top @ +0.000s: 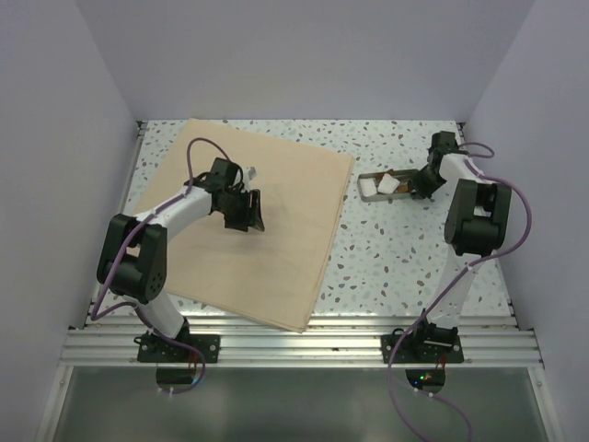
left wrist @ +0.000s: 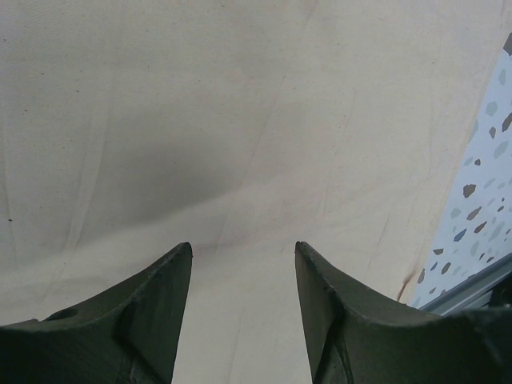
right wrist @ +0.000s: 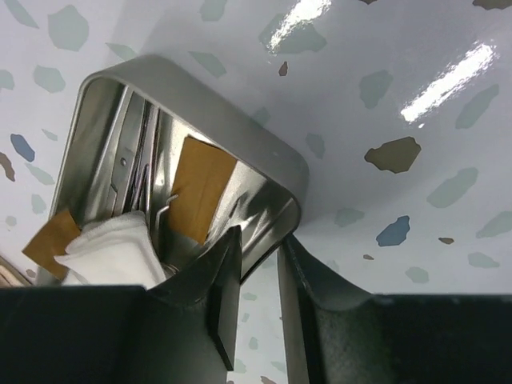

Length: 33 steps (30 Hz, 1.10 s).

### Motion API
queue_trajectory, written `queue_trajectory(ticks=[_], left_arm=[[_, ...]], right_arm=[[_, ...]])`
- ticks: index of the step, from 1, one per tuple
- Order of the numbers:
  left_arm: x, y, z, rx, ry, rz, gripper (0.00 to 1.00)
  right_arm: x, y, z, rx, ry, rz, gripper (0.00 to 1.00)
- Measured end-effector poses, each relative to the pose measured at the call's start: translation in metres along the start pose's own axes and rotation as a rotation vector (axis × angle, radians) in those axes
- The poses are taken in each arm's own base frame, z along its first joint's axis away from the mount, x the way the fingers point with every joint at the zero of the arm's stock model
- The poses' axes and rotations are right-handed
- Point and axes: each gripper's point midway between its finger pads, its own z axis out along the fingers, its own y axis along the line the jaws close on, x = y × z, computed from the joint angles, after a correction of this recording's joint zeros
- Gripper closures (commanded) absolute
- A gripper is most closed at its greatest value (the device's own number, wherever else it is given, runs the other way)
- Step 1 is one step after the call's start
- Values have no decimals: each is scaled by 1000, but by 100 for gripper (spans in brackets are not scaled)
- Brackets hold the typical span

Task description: Prepare the surgical pack

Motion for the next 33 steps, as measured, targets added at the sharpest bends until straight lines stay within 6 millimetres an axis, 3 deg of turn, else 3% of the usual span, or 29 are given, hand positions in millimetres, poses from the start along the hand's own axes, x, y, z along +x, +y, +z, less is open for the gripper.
queue_trajectory(ticks=[8,19,23,27,33], left_arm=[[-13,-4,-5,1,-31,9,42],[-14,1,-6,-35,-35,0,42],[-13,8,-9,-68,-35,-18,42],[-18,24,-20,-130,-59,-70,42],[-34,64,-51,-276,-144,-172,40]], right_arm=[[6,6,-1,-28,36,26,100],[19,15,-12,-63,116,27,100],[24,28,-21,-72,120,-7,100],[55,51,-30,-71,141,-81,100],[140,96,-58,-71,193,-253,100]])
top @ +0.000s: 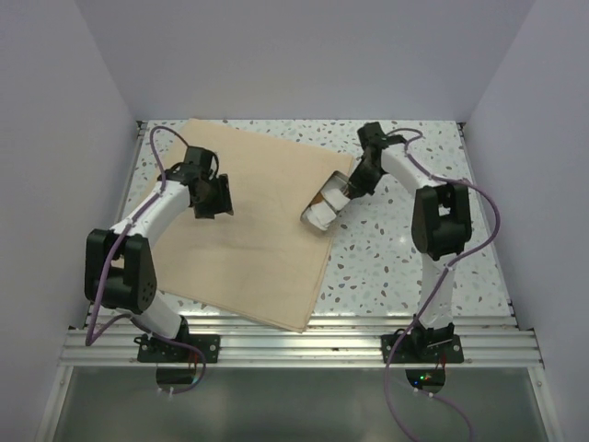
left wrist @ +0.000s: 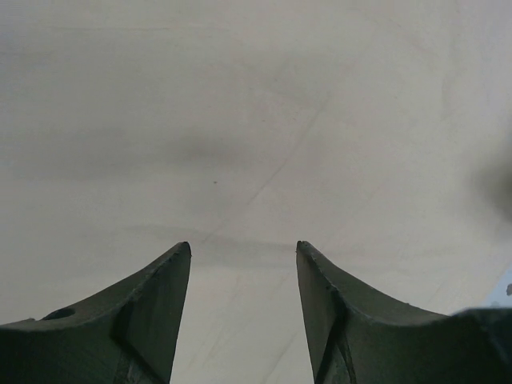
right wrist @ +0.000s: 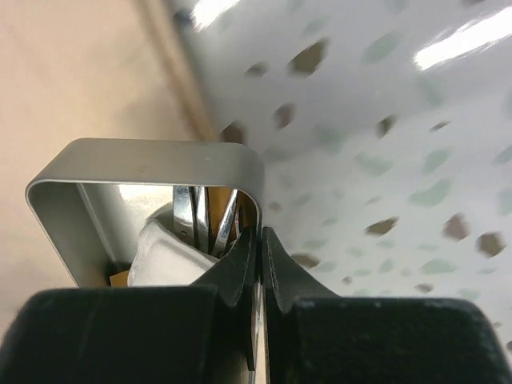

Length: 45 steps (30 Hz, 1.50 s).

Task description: Prepare the surgical pack

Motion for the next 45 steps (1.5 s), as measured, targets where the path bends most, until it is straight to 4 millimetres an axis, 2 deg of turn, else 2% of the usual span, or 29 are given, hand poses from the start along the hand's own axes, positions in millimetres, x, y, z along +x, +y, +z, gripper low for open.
queue_trajectory(ticks=[1,4,8,16,19,22,24,28,33,37,41,42,45], left_arm=[[-3,7,-4,-21,-14,-15,40],[-10,25,-16,-86,-51,-58,39],[-12,41,-28,-157,-81,-102,38],[-2,65,-39,-281,-92,-174,36],[1,70,-40,-308,-88,-198,36],[3,72,-39,-322,-84,-213,35],[4,73,-38,-327,-83,-213,34],[6,78,-32,-345,-63,-218,33],[7,88,-23,-367,-32,-239,34],[-3,90,-7,-358,-11,-255,40],[-7,86,20,-315,30,-245,55],[-8,84,27,-302,45,-240,60],[-10,81,48,-281,73,-229,66]], right_arm=[[15,18,-6,-13,8,-34,100],[44,59,-20,-54,9,-96,100],[79,100,-28,-84,7,-107,100],[165,142,-12,-30,79,-2,100],[191,162,-3,-38,95,41,100],[209,169,3,-26,110,74,100],[216,170,10,-13,113,89,98],[223,166,21,18,114,98,84],[229,167,21,12,119,83,69],[227,165,21,3,97,-12,40],[214,164,11,-50,47,-178,37],[209,162,4,-67,36,-218,37],[190,153,-24,-127,-3,-302,39]])
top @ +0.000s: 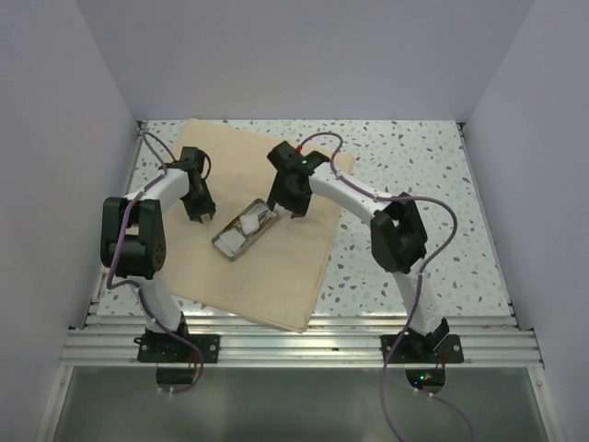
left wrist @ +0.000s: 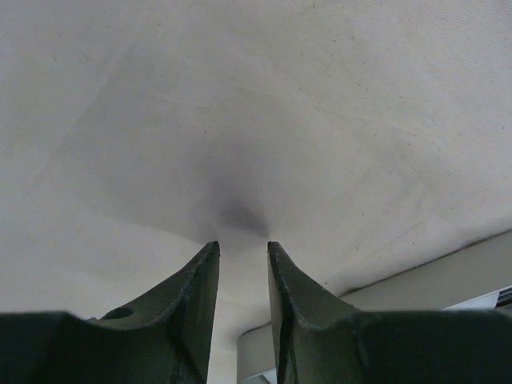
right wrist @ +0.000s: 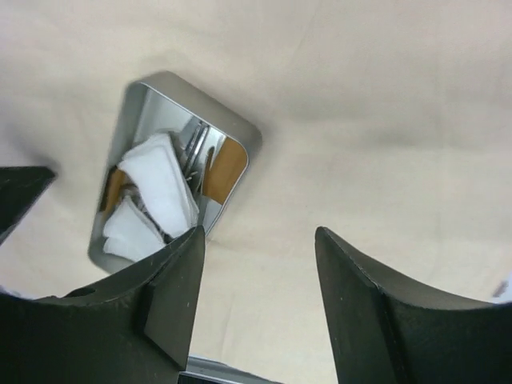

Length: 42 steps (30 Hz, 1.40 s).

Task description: Prepare the surgical pack

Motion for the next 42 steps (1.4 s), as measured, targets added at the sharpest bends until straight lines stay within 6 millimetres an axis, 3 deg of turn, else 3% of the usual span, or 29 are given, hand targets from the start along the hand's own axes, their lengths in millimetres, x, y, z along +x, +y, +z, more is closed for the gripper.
queue_trajectory(ticks=[2,3,4,6,9,12,16,18,21,30,33,39,40,42], left_arm=[[0,-4,9,8,17,9,72],[0,-7,13,17,29,16,82],[-1,-10,17,28,41,23,86],[-5,-17,22,42,69,49,90],[-16,-29,26,75,74,75,90],[-20,-37,28,95,75,100,90],[-23,-49,30,109,89,136,90],[-25,-55,31,112,97,160,89],[-29,-72,33,125,105,191,87],[-41,-162,36,337,106,265,74],[-40,-181,34,395,100,273,67],[-31,-186,30,452,87,276,66],[-30,-184,28,453,80,276,49],[-17,-168,22,426,83,262,45]], right_arm=[[-19,-6,-25,-52,-41,-42,48],[-34,-7,-35,-89,-68,-53,53],[-47,-8,-43,-115,-90,-59,70],[-81,-11,-52,-175,-134,-63,93],[-124,-17,-39,-256,-146,-85,100],[-152,-28,3,-279,-142,-116,100],[-139,-58,65,-202,-59,-139,100],[-131,-71,79,-181,-28,-132,100],[-132,-90,74,-154,-41,-96,100],[-133,-226,37,64,-31,148,100],[-134,-256,29,115,-24,191,100],[-129,-276,21,186,-14,176,100],[-128,-277,20,186,-11,165,86],[-127,-276,17,178,-1,129,81]])
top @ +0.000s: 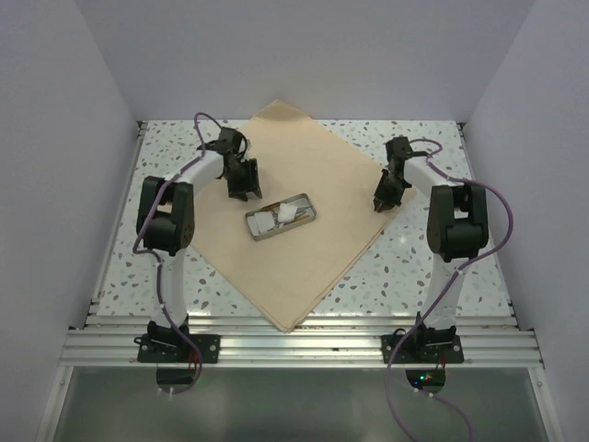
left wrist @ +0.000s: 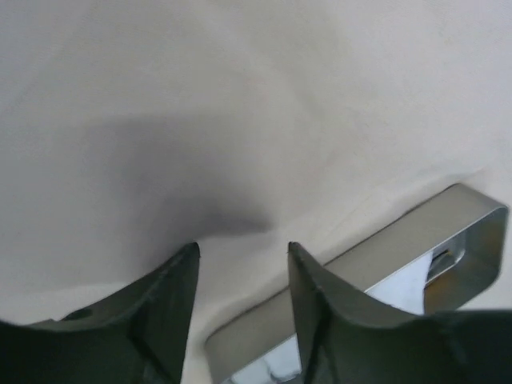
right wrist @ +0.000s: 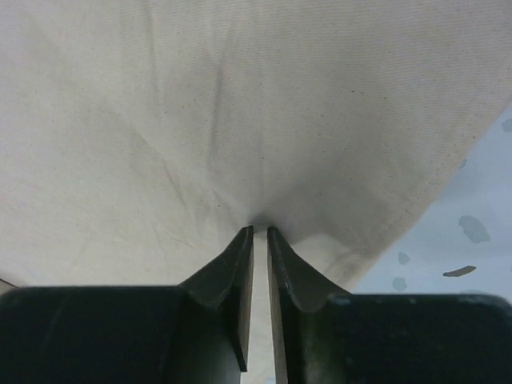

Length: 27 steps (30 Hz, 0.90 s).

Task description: Prepare the surgical pack

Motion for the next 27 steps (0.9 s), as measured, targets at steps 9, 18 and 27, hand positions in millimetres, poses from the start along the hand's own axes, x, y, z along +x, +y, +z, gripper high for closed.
queue_trajectory(ticks=[9,18,27], left_arm=[[0,40,-91,-110,-130,-46,33],[81,28,-94,-55,-18,-96,43],[107,17,-77,-44,48,-100,43]], right_arm=[[-5,96,-64,-204,-64,-329,39],[58,203,-81,-390,-10,-642,44],[90,184,-31,-250,116,-663,58]])
